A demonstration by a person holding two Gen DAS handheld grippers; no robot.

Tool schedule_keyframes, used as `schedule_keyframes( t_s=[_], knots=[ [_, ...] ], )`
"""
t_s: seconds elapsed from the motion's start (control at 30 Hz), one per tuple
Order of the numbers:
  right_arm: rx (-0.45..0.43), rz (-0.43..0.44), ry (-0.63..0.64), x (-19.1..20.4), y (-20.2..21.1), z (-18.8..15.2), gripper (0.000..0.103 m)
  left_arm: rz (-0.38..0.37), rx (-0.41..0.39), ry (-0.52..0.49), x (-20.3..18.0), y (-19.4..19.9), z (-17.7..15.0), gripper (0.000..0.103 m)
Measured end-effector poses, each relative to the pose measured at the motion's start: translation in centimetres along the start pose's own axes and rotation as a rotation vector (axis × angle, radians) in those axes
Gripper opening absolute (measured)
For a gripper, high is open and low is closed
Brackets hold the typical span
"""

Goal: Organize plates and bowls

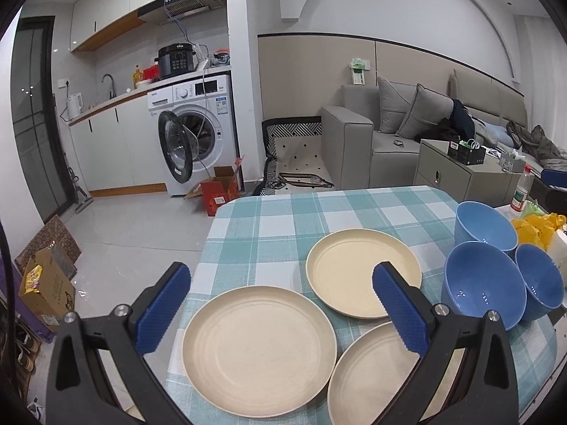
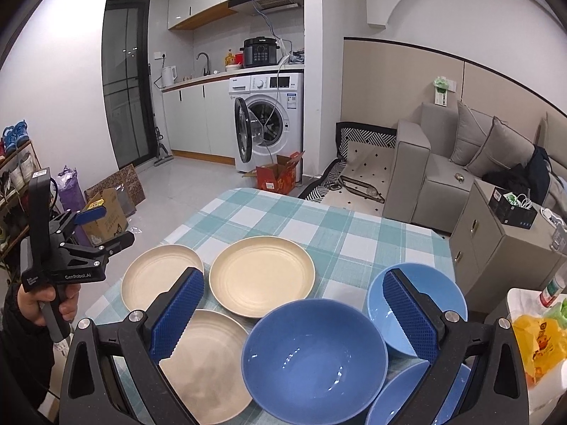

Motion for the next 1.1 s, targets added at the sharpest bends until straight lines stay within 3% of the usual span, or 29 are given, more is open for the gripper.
schedule_keyframes(
  t_s=[0.33, 0.57, 0.67, 1.1],
  knots=[
    [0.080, 0.007, -0.015, -0.6, -4.9, 0.8, 0.103, -0.025, 0.035, -0.011, -0.6, -3.0, 1.0, 0.103],
    [0.148, 0.002, -0.072, -1.8, -8.4, 0.4, 0.103, -0.050, 0.071, -0.030, -1.8, -5.4, 0.5, 0.103],
    [0.163, -0.032, -0.050, -2.2, -9.6, 0.1, 0.103, -0.060, 0.091, -0.035, -2.2, -6.3, 0.2, 0.103],
    [0.262, -0.028, -0.054, -3.1, -15.3, -1.6, 0.103, -0.057, 0.160, -0.059, -2.4, -10.8, -1.6, 0.103]
  ],
)
Point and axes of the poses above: each gripper's, at about its wrist camera, not at the fingertips, and y roughly against the way its jaws point, x to its left, z to its top, the point moved 6 cm from there along -y, roughly the way its jaws point, and after that the axes turned 13 degrees about -x, right-handed, at the moved point
